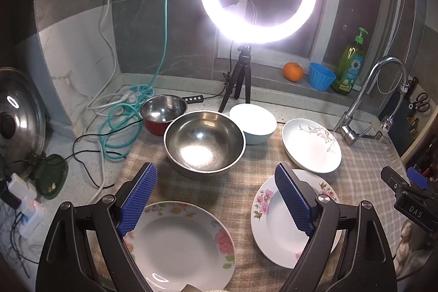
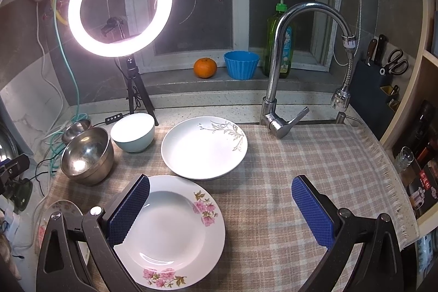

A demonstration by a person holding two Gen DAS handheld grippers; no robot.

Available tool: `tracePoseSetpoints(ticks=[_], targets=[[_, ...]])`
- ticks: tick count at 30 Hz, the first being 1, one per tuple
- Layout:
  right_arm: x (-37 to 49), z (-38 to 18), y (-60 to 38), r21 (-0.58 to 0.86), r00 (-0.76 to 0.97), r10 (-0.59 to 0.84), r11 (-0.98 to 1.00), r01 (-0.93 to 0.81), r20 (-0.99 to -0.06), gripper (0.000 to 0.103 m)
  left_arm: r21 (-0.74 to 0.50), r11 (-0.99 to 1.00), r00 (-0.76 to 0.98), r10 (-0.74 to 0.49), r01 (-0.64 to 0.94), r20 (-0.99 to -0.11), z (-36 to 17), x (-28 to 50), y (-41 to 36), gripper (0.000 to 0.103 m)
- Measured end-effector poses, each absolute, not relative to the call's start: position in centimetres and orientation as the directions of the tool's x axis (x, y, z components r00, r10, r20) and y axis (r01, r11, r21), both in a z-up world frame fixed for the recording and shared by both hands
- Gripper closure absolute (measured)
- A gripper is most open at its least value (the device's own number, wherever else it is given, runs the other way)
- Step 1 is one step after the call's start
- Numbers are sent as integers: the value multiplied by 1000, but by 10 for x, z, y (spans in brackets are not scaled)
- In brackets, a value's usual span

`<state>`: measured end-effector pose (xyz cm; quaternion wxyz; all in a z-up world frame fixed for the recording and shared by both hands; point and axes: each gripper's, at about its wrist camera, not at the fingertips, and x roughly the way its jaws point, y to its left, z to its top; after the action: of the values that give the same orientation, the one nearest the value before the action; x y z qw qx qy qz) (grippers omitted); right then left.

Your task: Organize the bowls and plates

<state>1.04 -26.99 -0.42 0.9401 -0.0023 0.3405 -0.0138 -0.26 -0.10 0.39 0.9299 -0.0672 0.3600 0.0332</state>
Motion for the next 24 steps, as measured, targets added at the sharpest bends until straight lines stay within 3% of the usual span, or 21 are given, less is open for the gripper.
tracePoseSetpoints(ticks=[24], targets=[[11, -3, -271, -15, 772, -33, 999, 30, -635, 0, -99, 989, 737, 14, -110, -676, 2, 1, -3, 15]])
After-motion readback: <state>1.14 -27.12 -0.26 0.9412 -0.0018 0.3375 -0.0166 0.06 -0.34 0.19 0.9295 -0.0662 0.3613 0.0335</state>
